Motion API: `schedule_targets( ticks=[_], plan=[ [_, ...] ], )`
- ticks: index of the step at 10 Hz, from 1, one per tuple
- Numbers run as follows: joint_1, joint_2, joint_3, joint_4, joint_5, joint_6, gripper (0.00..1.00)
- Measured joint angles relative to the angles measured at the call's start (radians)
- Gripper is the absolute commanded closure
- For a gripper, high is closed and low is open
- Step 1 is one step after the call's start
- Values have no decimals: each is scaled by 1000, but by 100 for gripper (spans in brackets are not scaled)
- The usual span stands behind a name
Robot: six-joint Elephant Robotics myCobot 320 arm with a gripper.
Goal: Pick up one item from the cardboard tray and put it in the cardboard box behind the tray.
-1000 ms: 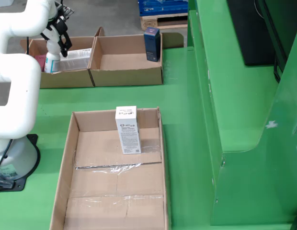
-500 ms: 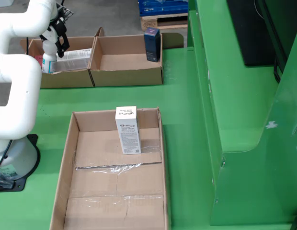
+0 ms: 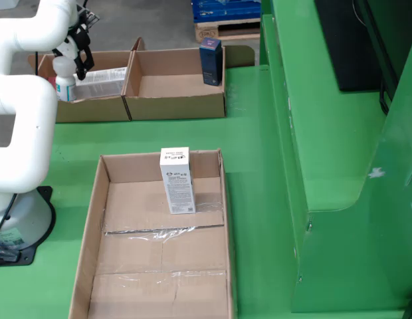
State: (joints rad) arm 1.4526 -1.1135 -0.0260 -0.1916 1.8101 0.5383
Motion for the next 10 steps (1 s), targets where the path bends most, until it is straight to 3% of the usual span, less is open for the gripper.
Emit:
schedule_targets(
  ticks=[3,10],
  plan=[
    [2,0,0,0,0,0,0],
    [2,0,0,0,0,0,0]
  ],
)
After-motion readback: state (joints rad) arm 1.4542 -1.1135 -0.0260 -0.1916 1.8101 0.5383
